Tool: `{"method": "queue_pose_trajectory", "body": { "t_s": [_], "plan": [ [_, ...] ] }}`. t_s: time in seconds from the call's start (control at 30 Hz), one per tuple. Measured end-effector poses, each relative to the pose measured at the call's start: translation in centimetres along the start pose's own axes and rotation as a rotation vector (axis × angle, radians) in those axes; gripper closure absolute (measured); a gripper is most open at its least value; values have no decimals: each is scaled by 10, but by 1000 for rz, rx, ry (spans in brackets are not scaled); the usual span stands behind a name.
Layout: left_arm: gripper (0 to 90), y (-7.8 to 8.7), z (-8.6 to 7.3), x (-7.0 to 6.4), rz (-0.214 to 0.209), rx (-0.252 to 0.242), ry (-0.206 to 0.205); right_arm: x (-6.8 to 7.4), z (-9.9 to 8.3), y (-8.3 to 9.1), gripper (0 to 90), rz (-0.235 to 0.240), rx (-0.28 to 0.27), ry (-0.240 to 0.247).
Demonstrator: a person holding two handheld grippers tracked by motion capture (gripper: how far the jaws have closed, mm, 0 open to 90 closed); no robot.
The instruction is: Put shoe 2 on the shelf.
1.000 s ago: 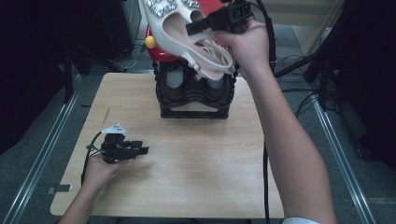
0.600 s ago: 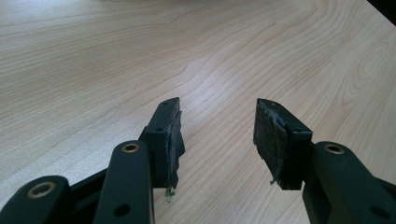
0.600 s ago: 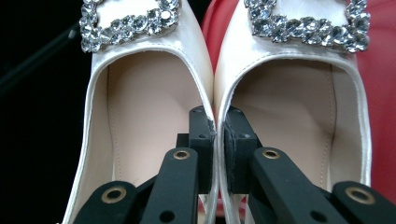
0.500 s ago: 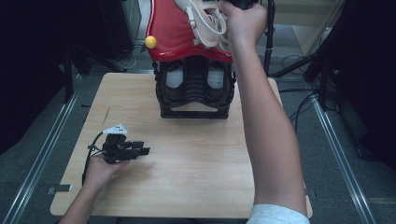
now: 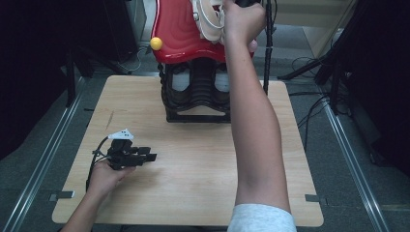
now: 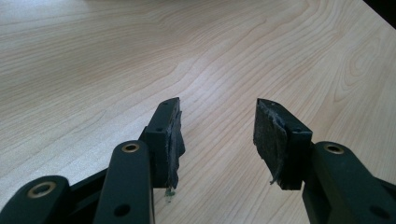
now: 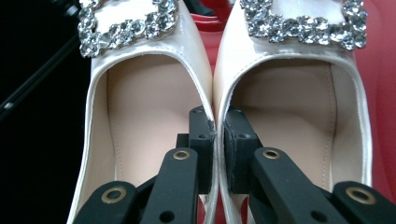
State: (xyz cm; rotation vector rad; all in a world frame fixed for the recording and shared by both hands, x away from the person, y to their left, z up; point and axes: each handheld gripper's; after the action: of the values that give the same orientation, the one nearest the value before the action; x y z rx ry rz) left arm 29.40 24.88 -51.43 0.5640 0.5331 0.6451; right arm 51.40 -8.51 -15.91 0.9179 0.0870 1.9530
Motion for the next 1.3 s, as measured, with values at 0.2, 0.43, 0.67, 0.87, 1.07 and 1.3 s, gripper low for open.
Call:
{"method": "queue_pose_trajectory", "body": {
  "t_s": [0.2, 0.43, 0.67, 0.87, 1.07, 1.3],
  "plan": [
    [517, -1, 0, 1, -7, 0, -2, 8, -1, -10, 836, -55, -12, 33],
    [517, -1, 1, -2, -7, 1, -22, 17, -8, -21, 786, -98, -15, 20],
    [516, -2, 1, -1, -9, 6, -15, 18, -9, -25, 775, -56, -22, 31],
    [516, -5, 1, -3, 1, 29, -26, 12, -9, -25, 657, -7, 33, 49],
    [516, -5, 0, -2, 4, 32, -25, 13, -7, -15, 591, 33, 19, 70],
    [514, -6, 0, -2, 5, 30, -21, 10, -4, 0, 559, 37, 26, 119]
  ]
}}
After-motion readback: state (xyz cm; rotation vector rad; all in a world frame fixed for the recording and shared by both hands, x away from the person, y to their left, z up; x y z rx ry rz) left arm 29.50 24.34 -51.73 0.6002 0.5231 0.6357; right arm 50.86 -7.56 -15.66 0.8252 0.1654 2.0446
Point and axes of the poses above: each handheld gripper's, and its own axes: y roughly backward along the jaws, z roughly out of its top, x roughly to its left, and after that the axes turned 5 degrees about -y, right-handed
